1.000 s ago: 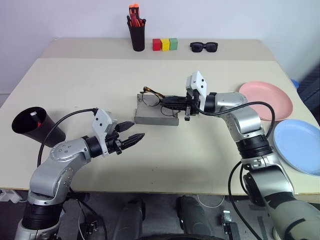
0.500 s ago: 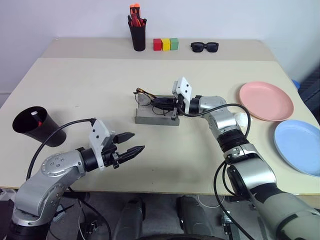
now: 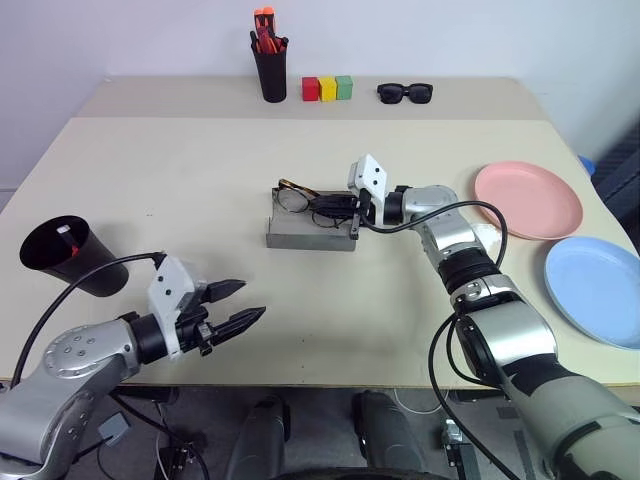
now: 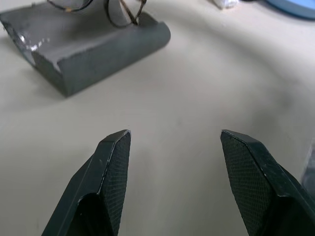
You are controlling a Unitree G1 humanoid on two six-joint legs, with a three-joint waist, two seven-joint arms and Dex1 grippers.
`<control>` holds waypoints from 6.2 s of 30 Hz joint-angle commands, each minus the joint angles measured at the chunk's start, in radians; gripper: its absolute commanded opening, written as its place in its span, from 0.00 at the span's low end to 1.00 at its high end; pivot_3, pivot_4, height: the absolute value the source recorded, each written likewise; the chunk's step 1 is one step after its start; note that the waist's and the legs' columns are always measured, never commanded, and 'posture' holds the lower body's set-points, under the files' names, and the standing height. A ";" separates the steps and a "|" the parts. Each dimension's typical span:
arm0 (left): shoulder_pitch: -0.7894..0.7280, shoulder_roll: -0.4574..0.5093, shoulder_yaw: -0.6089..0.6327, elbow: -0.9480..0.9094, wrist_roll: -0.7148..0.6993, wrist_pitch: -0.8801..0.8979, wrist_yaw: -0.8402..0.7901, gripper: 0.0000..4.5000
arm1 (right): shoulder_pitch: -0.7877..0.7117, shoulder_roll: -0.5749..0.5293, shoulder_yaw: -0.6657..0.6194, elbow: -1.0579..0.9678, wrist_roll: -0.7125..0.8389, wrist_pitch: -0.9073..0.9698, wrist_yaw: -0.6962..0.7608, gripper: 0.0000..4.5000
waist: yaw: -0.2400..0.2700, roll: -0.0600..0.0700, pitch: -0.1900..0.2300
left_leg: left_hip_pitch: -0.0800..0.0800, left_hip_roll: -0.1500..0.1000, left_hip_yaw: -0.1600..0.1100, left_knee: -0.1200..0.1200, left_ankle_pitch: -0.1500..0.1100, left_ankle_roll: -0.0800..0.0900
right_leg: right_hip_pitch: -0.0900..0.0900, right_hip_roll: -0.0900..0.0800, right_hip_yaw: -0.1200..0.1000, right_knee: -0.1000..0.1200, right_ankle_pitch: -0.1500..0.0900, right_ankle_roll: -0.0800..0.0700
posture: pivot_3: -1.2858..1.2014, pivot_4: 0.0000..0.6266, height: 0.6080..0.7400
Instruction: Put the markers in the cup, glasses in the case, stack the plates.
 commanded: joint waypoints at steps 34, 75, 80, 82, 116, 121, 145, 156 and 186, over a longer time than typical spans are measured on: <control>-0.012 0.026 0.043 0.038 -0.008 -0.100 -0.059 0.66 | -0.025 -0.037 -0.060 -0.064 0.003 0.082 0.093 0.99 | -0.007 0.001 0.001 | 0.000 0.000 0.000 -0.001 0.000 0.000 | 0.000 0.000 0.000 0.000 0.000 0.000 | 0.52 0.24 1.00; -1.571 -0.379 -0.610 1.869 0.841 -0.608 0.008 0.01 | 0.786 -0.249 -0.194 -1.284 0.266 0.704 -0.366 1.00 | 0.018 -0.001 0.002 | -0.004 -0.001 0.000 0.001 0.000 0.000 | -0.002 0.000 -0.001 -0.001 -0.001 0.002 | 0.52 0.24 1.00; -1.564 -0.390 -0.602 1.880 0.858 -0.626 -0.032 0.01 | 0.852 -0.303 -0.224 -1.278 0.281 0.685 -0.351 1.00 | 0.018 -0.001 0.002 | -0.004 -0.001 0.000 0.001 0.000 0.000 | -0.002 0.000 -0.001 0.000 -0.001 0.002 | 0.52 0.24 1.00; -1.552 -0.393 -0.597 1.869 0.852 -0.622 -0.076 0.01 | 0.890 -0.326 -0.259 -1.278 0.290 0.680 -0.346 1.00 | 0.018 -0.001 0.002 | -0.004 -0.001 0.000 0.002 0.000 0.000 | -0.002 0.000 -0.001 0.000 -0.001 0.002 | 0.52 0.24 1.00; -1.227 -0.400 -0.290 0.842 0.420 -0.104 -0.265 0.01 | 0.946 -0.354 -0.546 -1.185 0.305 0.576 -0.533 1.00 | 0.027 -0.001 0.001 | -0.003 -0.001 -0.001 0.003 0.000 0.001 | 0.001 0.000 -0.001 0.001 -0.001 0.002 | 0.52 0.24 1.00; -1.169 -0.448 -0.349 0.676 0.296 0.000 -0.299 0.01 | 0.964 -0.376 -0.589 -1.172 0.293 0.632 -0.585 1.00 | 0.019 0.002 0.000 | -0.002 -0.001 -0.001 0.003 0.000 0.001 | 0.001 -0.001 0.000 0.001 -0.001 0.003 | 0.52 0.24 1.00; -0.994 -0.281 -0.590 0.664 0.372 -0.186 -0.462 0.99 | 1.219 -0.355 -0.678 -1.276 0.248 0.765 -0.755 1.00 | 0.021 0.003 -0.001 | 0.000 -0.001 0.000 0.003 0.000 0.001 | 0.003 -0.001 0.001 0.001 -0.001 0.002 | 0.52 0.24 1.00; -0.961 -0.231 -0.597 0.614 0.347 -0.192 -0.517 0.99 | 1.214 -0.355 -0.660 -1.230 0.223 0.781 -0.777 1.00 | 0.021 0.003 -0.001 | 0.000 -0.001 0.000 0.003 0.000 0.001 | 0.003 -0.001 0.001 0.001 -0.001 0.002 | 0.52 0.24 1.00; -0.975 -0.229 -0.595 0.611 0.321 -0.182 -0.523 1.00 | 1.131 -0.373 -0.617 -1.108 0.039 0.644 -0.862 0.01 | 0.019 0.002 -0.001 | 0.004 -0.001 0.000 0.003 -0.001 0.001 | 0.008 0.000 0.001 -0.001 -0.001 0.002 | 0.52 0.24 1.00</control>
